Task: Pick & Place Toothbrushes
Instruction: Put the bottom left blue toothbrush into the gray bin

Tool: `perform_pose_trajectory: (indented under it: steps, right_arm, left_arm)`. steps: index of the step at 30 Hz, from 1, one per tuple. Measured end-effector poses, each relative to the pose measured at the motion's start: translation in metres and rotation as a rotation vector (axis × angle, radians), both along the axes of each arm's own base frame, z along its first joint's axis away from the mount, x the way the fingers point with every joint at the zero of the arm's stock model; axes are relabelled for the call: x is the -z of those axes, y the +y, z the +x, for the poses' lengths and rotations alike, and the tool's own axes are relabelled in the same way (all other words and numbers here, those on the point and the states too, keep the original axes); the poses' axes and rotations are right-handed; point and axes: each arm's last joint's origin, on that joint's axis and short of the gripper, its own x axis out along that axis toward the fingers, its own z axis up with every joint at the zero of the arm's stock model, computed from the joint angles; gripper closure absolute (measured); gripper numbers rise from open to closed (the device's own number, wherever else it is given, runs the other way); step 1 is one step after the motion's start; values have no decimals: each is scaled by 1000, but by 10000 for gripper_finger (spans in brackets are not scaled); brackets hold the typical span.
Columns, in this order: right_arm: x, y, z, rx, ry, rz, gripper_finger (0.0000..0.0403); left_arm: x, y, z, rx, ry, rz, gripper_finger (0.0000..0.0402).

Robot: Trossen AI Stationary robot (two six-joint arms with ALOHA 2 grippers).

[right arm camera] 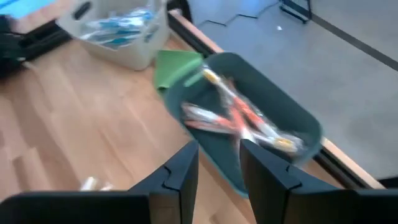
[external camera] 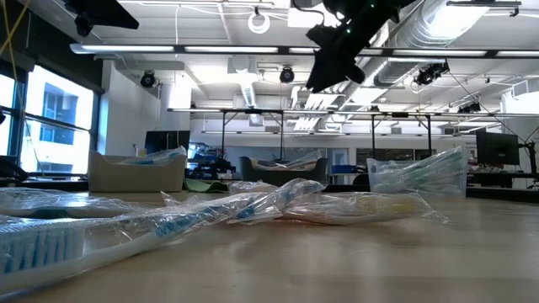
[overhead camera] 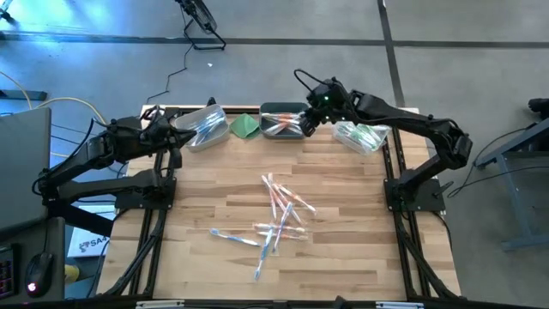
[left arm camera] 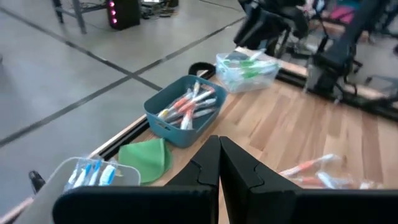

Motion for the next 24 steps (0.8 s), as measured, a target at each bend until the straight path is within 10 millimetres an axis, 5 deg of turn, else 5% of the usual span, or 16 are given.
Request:
perform_pose_trajectory:
  steps: [14, 24]
  right_arm:
    - [-6, 10, 11, -109, -26, -121, 319]
    - [-22, -22, 4, -143, -225, -166, 396]
  left_arm:
    - [-3, 3, 6, -77, -121, -159, 402]
    - [-3, 3, 6, -82, -117, -149, 402]
